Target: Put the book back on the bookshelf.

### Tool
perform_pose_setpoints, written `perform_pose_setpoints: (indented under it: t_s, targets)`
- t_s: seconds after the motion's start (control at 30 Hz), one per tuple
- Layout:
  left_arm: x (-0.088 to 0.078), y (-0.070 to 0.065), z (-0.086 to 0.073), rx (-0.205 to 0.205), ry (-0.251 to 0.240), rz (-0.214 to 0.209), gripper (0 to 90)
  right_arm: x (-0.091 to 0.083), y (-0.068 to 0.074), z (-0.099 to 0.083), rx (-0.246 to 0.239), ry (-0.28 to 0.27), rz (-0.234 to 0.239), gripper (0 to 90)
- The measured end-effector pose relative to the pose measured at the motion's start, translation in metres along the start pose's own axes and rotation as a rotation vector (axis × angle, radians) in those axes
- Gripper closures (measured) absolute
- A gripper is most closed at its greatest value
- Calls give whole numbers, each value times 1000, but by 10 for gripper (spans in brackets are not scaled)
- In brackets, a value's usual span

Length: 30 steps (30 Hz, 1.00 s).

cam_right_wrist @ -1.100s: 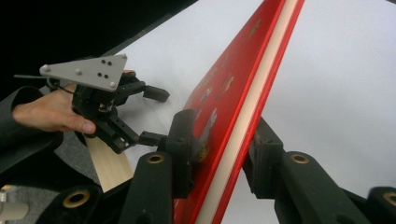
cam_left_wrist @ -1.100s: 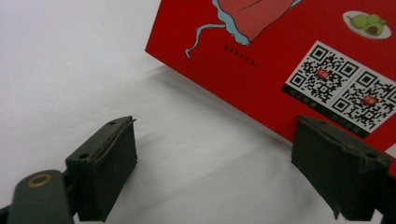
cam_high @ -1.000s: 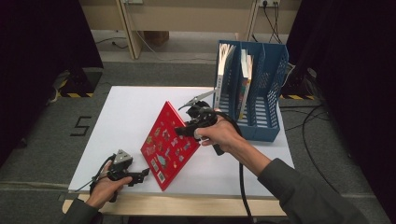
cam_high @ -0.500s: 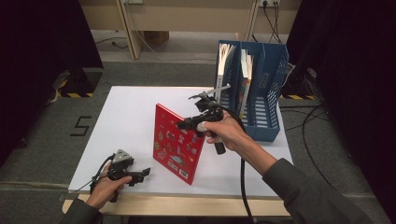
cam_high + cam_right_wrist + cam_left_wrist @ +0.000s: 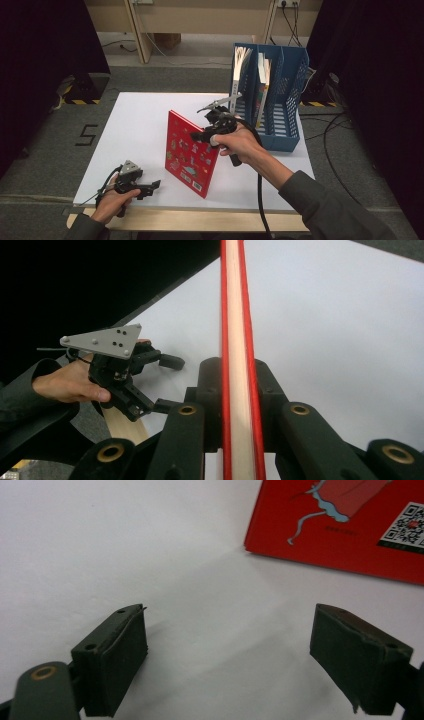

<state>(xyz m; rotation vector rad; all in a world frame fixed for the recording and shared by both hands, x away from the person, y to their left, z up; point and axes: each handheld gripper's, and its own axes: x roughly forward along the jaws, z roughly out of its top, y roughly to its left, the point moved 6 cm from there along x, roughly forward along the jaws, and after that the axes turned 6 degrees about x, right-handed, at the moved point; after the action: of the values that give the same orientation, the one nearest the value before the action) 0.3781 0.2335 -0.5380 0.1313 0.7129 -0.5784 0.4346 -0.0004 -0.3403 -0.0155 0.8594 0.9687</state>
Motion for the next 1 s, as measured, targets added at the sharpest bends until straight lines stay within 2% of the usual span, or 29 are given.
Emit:
perform_pose_setpoints:
  t_s: [0.1, 0.2, 0.43, 0.53, 0.7, 0.8, 0.83, 1.0]
  targets:
    - [0, 1, 0, 2, 0, -6, 146, -5, 1, -1, -5, -1, 12, 793]
    - [-1, 1, 0, -2, -4, -9, 146, -17, 0, 0, 14, -21, 23, 791]
    - [-1, 1, 0, -12, -5, -11, 145, -58, -12, -8, 73, -123, 38, 791]
    - [-1, 2, 0, -15, -3, -11, 144, -78, -21, -11, 103, -168, 27, 791]
    - [-1, 2, 0, -29, -7, -20, 143, -115, -37, -20, 108, -229, -54, 791]
    - [-1, 2, 0, -27, -6, -20, 142, -136, -49, -26, 151, -262, -109, 791]
    - [-1, 2, 1, -31, -7, -21, 142, -142, -53, -28, 151, -279, -125, 790]
    - [-1, 3, 1, -36, -10, -23, 141, -179, -75, -36, 207, -380, -173, 789]
